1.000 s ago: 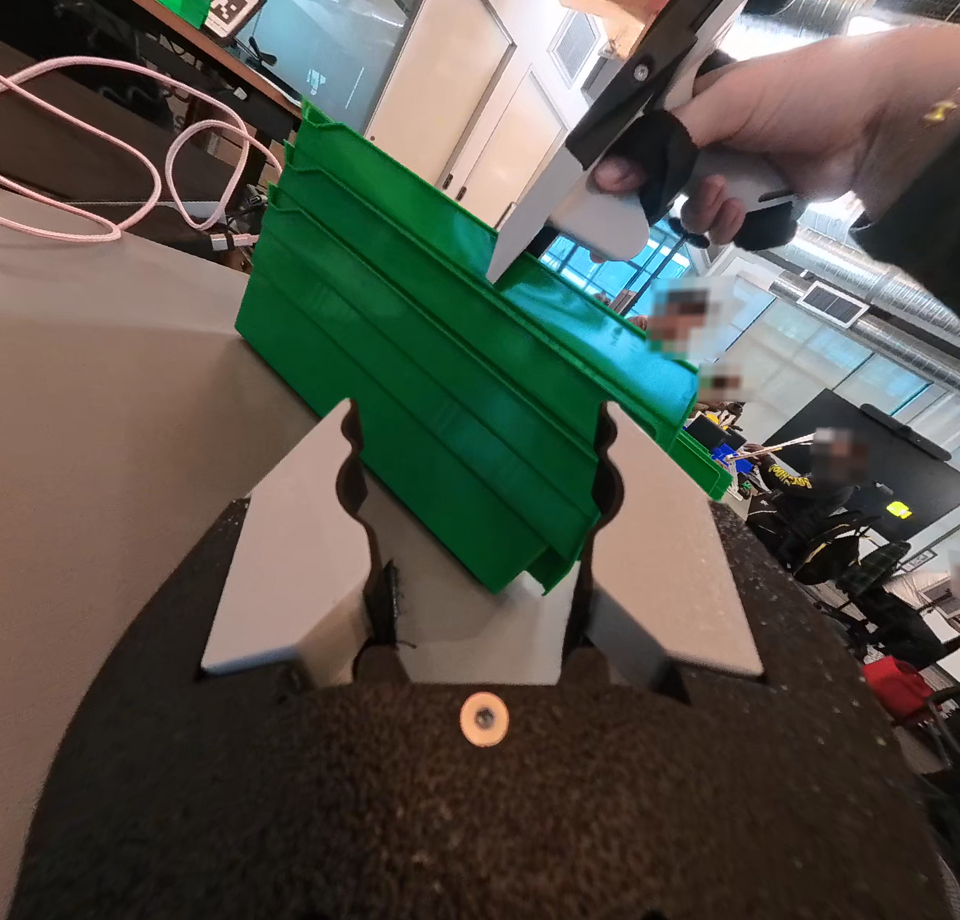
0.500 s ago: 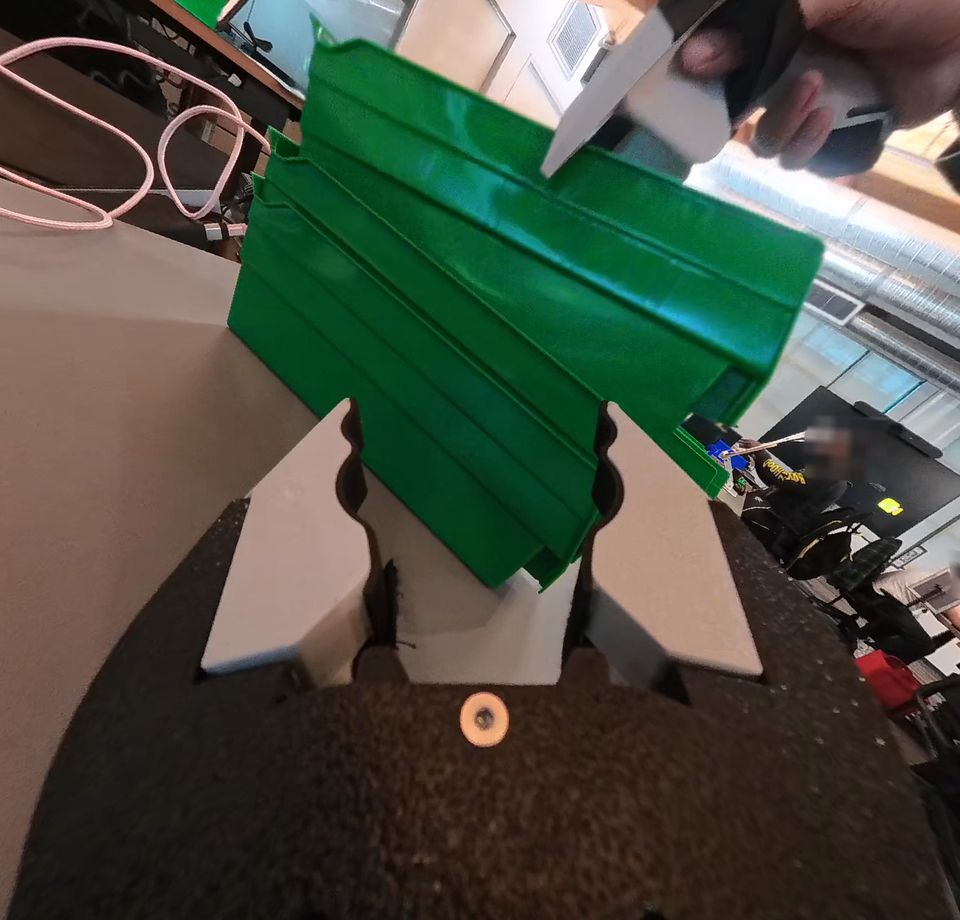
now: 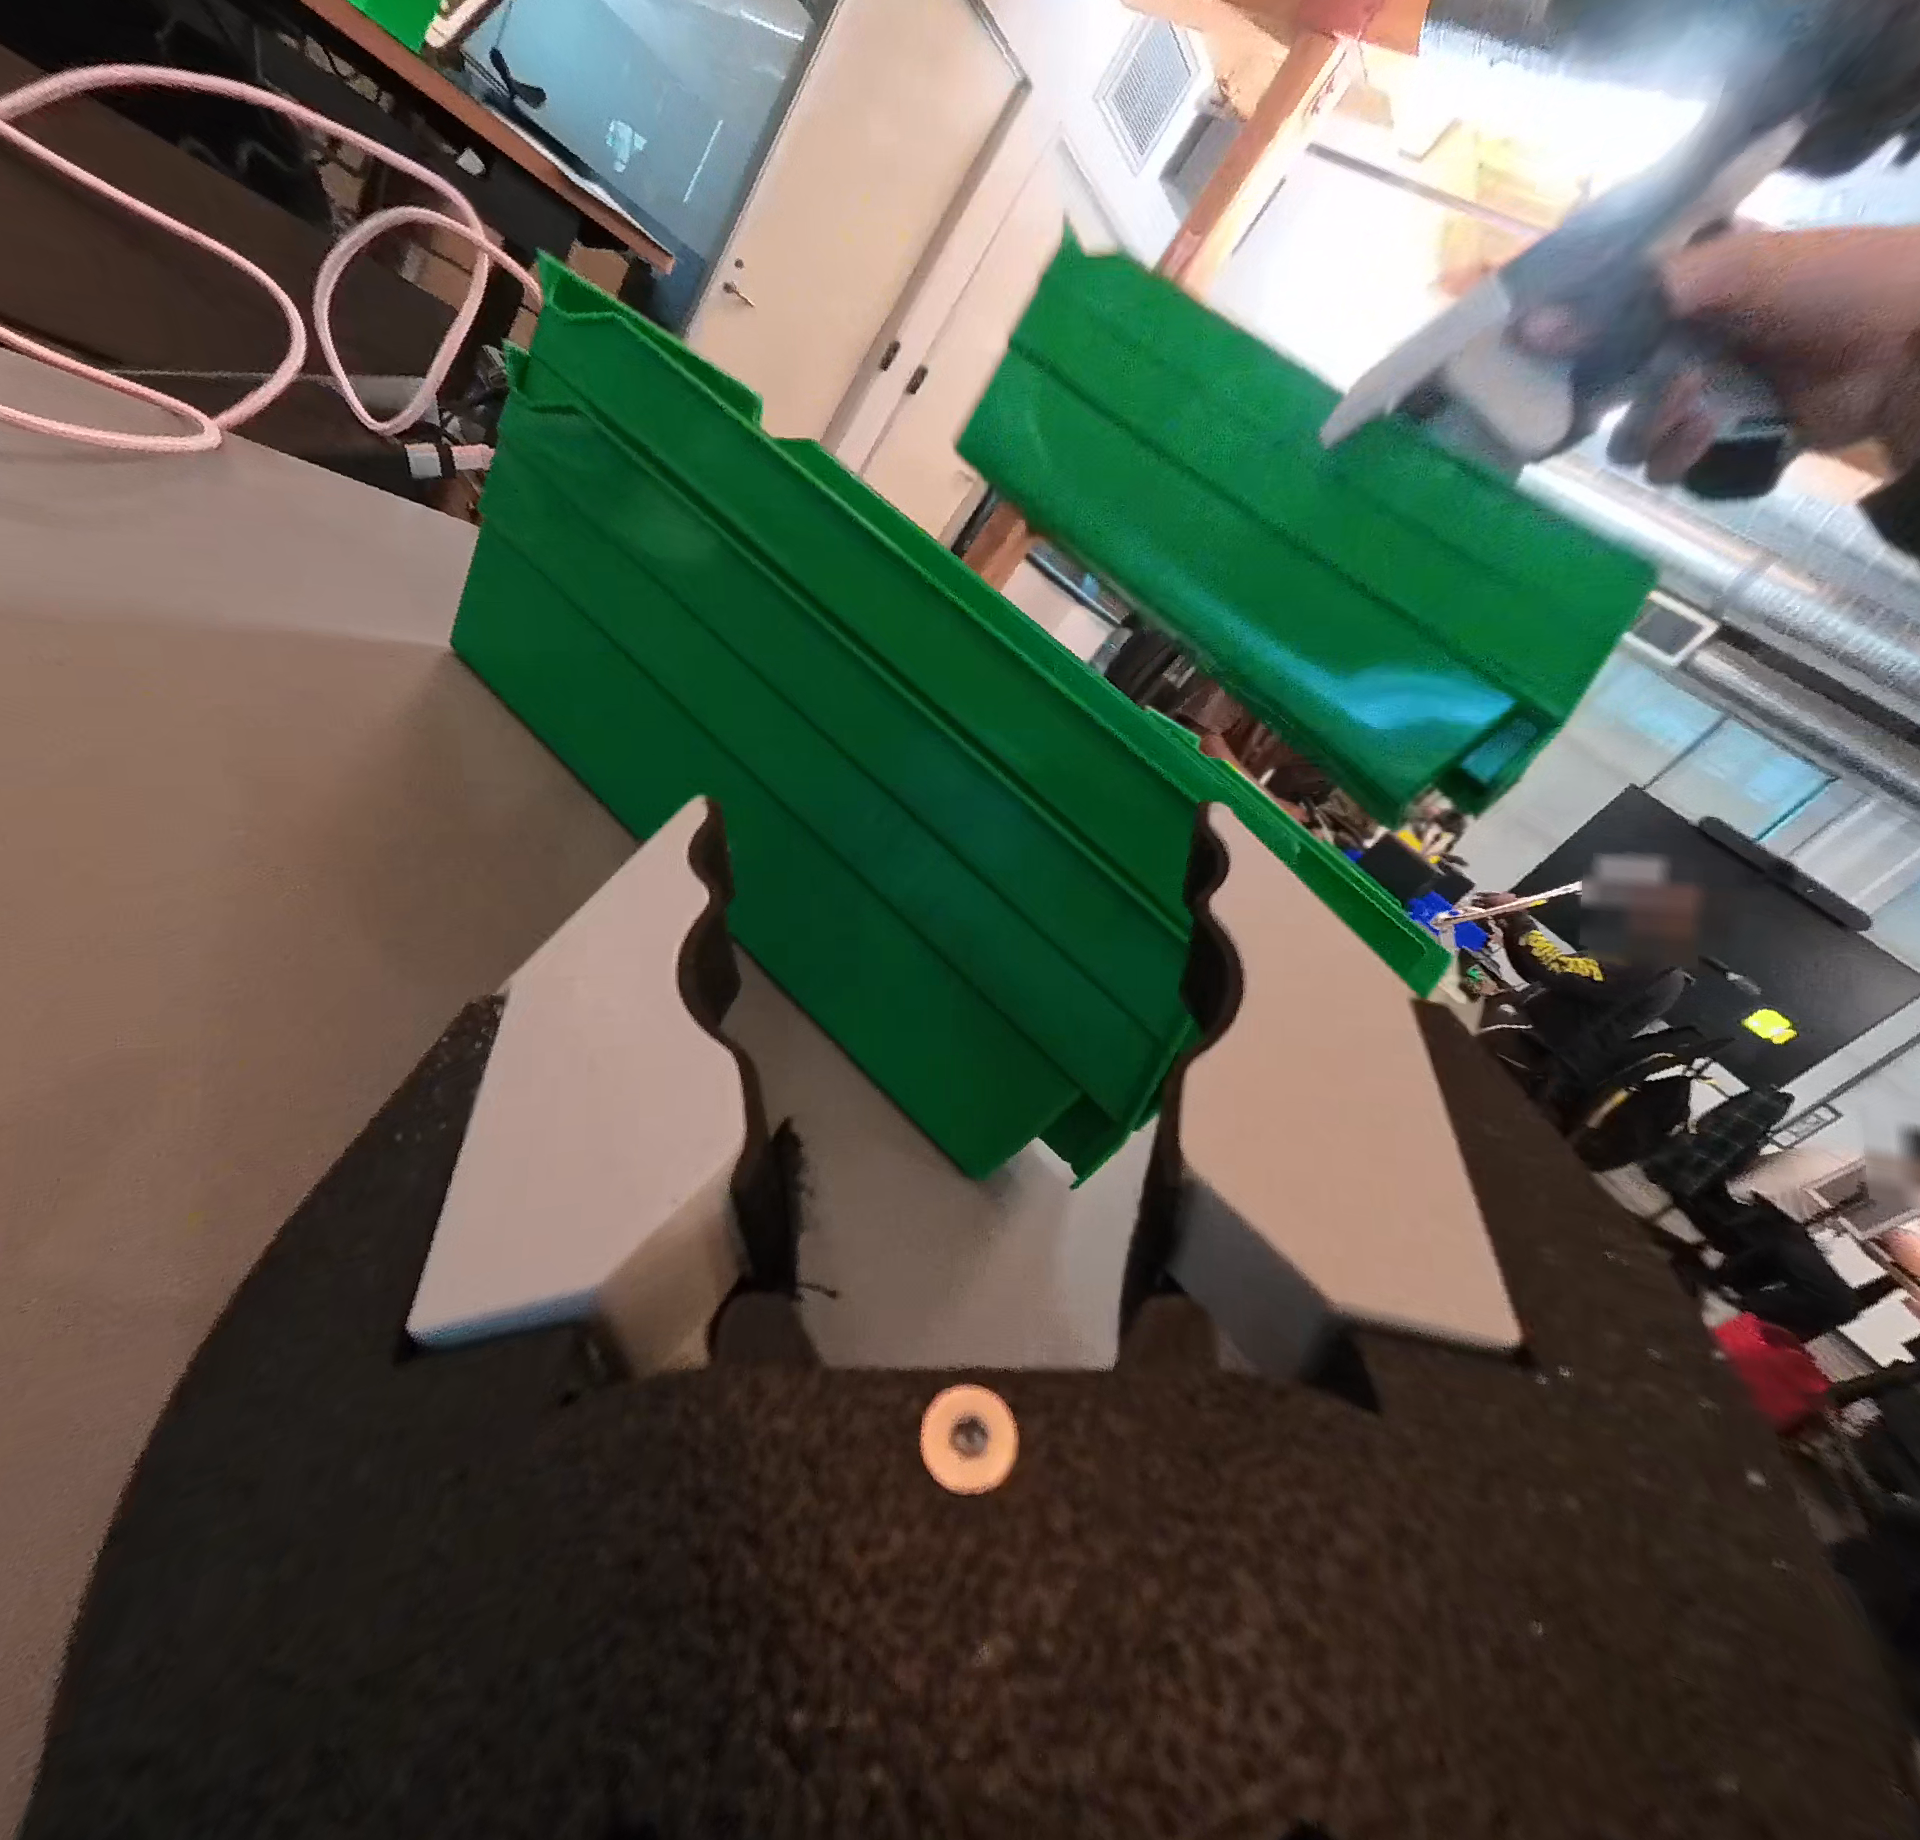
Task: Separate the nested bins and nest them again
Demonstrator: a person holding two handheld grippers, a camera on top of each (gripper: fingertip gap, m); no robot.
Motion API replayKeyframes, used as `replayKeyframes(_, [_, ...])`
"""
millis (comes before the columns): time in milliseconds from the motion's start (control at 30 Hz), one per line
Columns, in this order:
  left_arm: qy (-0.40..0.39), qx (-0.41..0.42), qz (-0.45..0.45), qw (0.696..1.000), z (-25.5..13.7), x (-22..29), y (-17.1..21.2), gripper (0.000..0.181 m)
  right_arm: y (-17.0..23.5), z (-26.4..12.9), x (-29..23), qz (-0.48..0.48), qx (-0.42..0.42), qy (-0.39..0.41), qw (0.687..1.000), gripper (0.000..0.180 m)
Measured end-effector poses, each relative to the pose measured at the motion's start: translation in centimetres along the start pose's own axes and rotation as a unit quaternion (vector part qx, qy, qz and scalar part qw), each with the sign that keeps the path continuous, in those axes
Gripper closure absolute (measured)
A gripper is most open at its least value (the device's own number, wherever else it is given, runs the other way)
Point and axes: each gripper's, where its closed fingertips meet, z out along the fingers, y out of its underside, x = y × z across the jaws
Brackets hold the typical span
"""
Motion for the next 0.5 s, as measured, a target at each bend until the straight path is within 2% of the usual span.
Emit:
replayKeyframes(233, [-0.009, -0.012, 0.015, 1.0, 0.2, -0.1, 0.5, 0.093, 6.3, 7.2, 8.1, 0.089, -0.026, 0.005, 0.996, 0.082])
replayKeyframes(500, [-0.01, -0.017, 0.015, 1.0, 0.3, -0.1, 0.7, 0.092, 11.3, 12.5, 11.4, 0.103, -0.068, 0.038, 0.992, 0.074])
